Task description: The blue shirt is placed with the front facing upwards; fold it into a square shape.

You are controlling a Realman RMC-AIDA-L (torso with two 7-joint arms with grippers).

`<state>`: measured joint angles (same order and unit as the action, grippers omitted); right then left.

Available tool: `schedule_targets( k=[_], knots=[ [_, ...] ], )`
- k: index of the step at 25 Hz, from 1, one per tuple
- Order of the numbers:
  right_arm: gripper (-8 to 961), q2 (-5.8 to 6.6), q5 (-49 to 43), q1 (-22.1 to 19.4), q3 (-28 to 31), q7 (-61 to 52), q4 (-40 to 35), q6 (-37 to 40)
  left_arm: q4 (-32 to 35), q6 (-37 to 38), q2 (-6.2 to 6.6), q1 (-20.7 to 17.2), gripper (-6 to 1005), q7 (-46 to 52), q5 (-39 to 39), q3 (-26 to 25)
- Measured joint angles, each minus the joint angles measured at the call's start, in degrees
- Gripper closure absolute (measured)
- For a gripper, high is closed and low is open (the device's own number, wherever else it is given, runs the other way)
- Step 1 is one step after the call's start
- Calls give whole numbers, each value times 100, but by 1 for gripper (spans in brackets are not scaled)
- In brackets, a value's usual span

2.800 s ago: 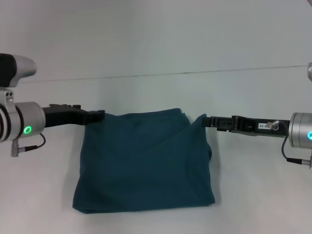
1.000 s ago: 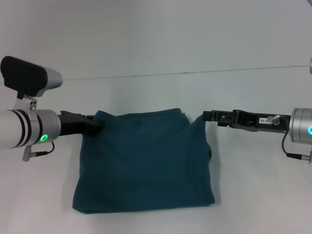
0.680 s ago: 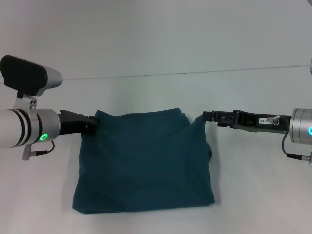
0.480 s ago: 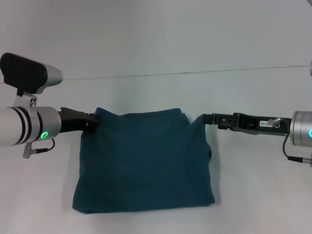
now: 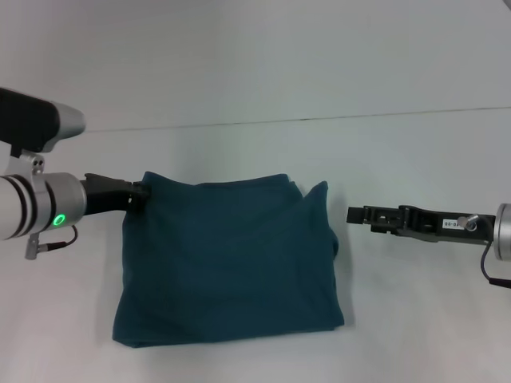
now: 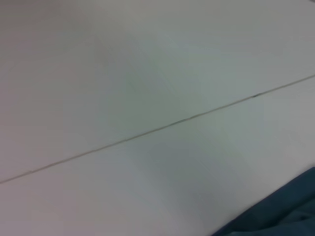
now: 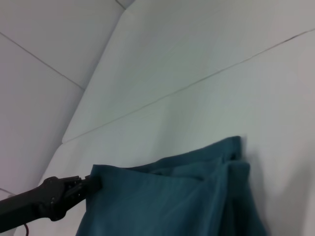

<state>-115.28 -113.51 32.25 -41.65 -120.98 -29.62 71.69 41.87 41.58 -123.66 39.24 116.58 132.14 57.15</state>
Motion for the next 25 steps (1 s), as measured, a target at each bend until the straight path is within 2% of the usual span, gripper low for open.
schedule_targets(
  k=[4,19,25],
  knots=[
    [115,7,0,-10,-12,-2,6,11,194,24,-6,-139,967,66,4,-3],
    [115,-6,9,14,-26,48,9,12,242,45,-9,-223,968,161,3,13],
    [117,-50,-10,37,-89,57,26,62,243,51,-9,-212,968,164,3,23]
  ],
)
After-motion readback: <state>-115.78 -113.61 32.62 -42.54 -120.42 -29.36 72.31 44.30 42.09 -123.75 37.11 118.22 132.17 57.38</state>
